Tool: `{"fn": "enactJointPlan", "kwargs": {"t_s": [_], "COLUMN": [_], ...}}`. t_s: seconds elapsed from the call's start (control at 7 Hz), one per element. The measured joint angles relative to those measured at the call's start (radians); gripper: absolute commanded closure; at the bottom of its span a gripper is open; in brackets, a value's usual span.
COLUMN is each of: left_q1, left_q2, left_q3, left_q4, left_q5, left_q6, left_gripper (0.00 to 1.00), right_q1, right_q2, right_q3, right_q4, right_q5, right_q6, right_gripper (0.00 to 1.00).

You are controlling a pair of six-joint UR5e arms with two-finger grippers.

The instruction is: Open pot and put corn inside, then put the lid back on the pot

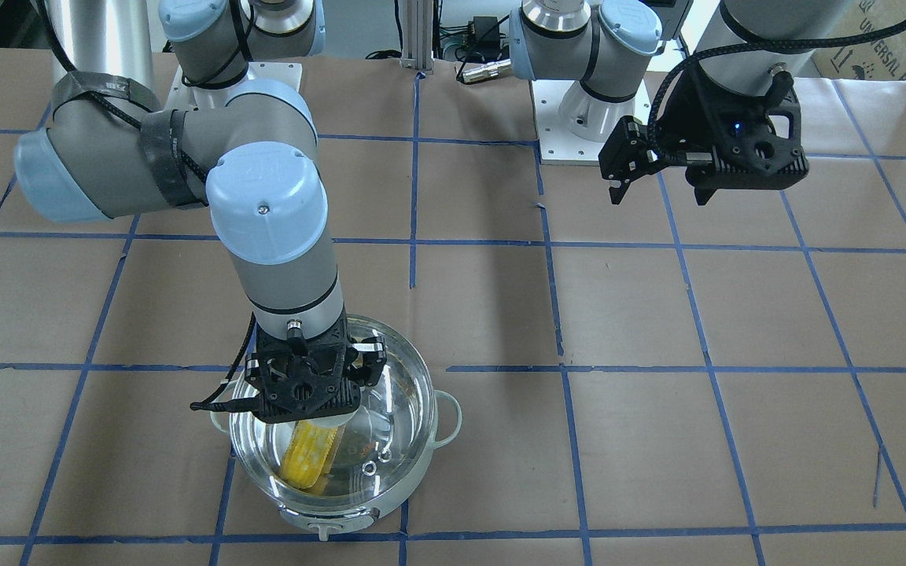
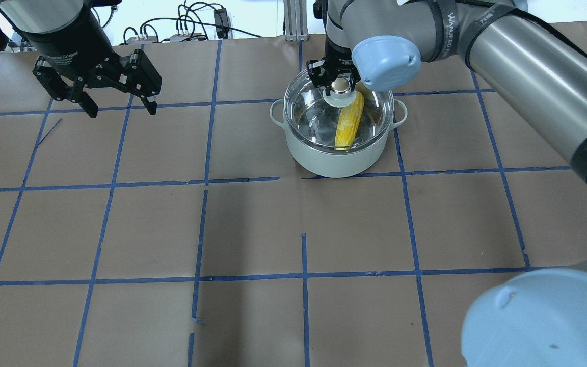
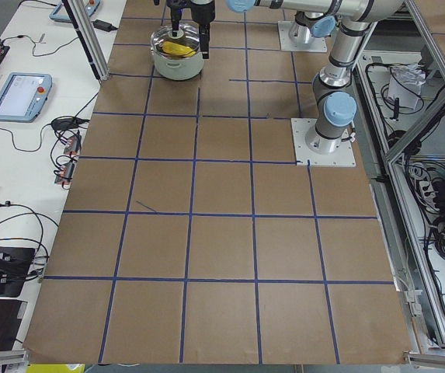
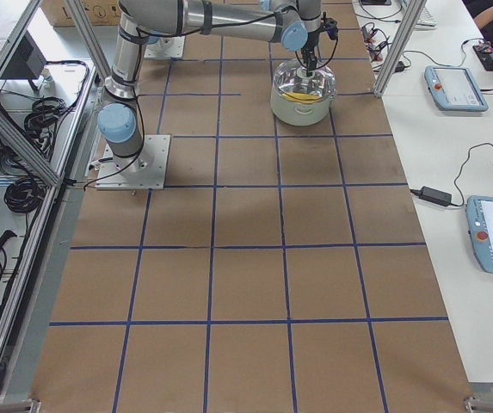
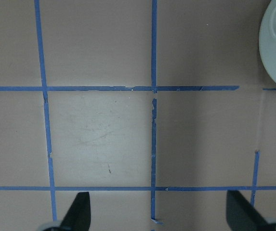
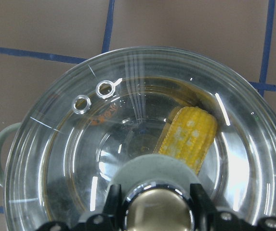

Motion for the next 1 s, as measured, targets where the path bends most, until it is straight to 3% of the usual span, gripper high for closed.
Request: {"fn": "enactJointPlan", "kwargs": {"t_s": [1.0], "left_q1": [0.0], "left_q2": [0.0], "left_q3": [-0.002], "left_q4": [0.0], "left_q5": [-0.002], "left_q6": [0.0], "left_gripper": [0.0], "right_q1": [-0.001], "right_q2": [0.004], "right_q3": [0.034], "right_q4": [-0.044], "right_q5": [-0.002], "right_q6": [0.0], "right_gripper": [0.84]}}
